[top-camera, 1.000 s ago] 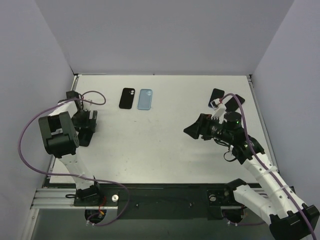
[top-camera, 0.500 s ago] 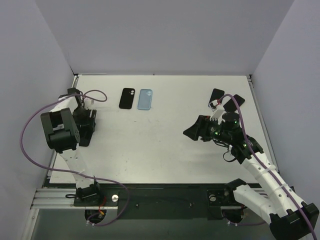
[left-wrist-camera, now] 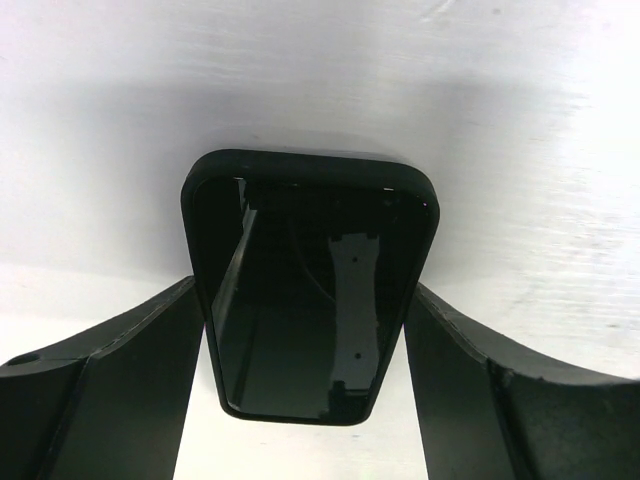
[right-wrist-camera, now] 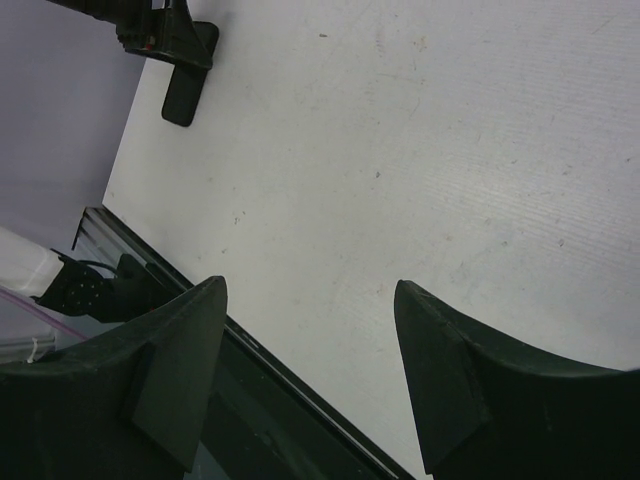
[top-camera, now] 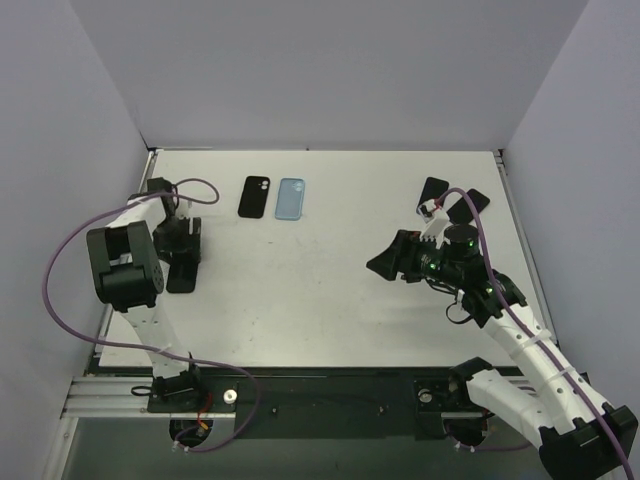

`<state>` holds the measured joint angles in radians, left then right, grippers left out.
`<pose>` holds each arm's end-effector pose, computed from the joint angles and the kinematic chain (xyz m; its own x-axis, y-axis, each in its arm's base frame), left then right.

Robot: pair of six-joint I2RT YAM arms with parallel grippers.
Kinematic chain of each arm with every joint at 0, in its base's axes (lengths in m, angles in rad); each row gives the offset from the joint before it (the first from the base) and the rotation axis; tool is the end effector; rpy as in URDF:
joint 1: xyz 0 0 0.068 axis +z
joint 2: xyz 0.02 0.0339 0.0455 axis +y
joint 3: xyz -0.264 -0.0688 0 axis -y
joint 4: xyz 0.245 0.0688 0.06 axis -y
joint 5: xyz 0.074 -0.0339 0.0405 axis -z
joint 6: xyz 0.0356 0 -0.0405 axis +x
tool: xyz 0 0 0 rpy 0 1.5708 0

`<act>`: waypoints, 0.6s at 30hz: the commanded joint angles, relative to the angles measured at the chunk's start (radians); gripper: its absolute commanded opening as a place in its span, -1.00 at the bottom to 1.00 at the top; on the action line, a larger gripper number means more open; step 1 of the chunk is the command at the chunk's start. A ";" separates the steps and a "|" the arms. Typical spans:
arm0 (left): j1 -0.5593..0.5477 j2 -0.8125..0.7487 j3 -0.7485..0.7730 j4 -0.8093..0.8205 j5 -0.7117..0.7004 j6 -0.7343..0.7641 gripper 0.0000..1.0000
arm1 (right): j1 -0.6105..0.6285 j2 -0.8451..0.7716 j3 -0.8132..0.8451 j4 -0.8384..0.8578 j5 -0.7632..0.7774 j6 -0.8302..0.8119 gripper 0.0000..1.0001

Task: Take the phone out of the phone case
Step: Pick up the phone at the center of the board.

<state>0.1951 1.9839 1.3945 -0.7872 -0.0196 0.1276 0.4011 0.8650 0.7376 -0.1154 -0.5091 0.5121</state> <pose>0.3767 0.0752 0.1614 -0.9799 -0.0640 -0.1890 -0.0734 0.9963 0.0436 0.1786 0.0946 0.3175 -0.5734 0.2216 -0.7887 -0.5684 0.5857 0.5778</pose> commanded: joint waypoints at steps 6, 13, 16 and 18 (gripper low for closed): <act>-0.069 -0.158 -0.043 0.078 0.096 -0.354 -1.00 | 0.034 0.052 -0.024 0.051 0.099 -0.004 0.24; -0.131 -0.325 -0.212 0.201 0.174 -0.581 -1.00 | 0.215 0.178 -0.003 0.111 0.236 -0.014 0.22; -0.154 -0.416 -0.302 0.276 0.257 -0.678 -1.00 | 0.313 0.264 -0.003 0.226 0.306 -0.006 0.23; -0.172 -0.468 -0.348 0.321 0.285 -0.730 -1.00 | 0.389 0.327 0.016 0.273 0.354 -0.007 0.24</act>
<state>0.0505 1.6356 1.1091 -0.6090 0.1478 -0.4313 0.6846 1.1107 0.7258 0.0086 -0.2779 0.5129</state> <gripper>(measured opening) 0.815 0.616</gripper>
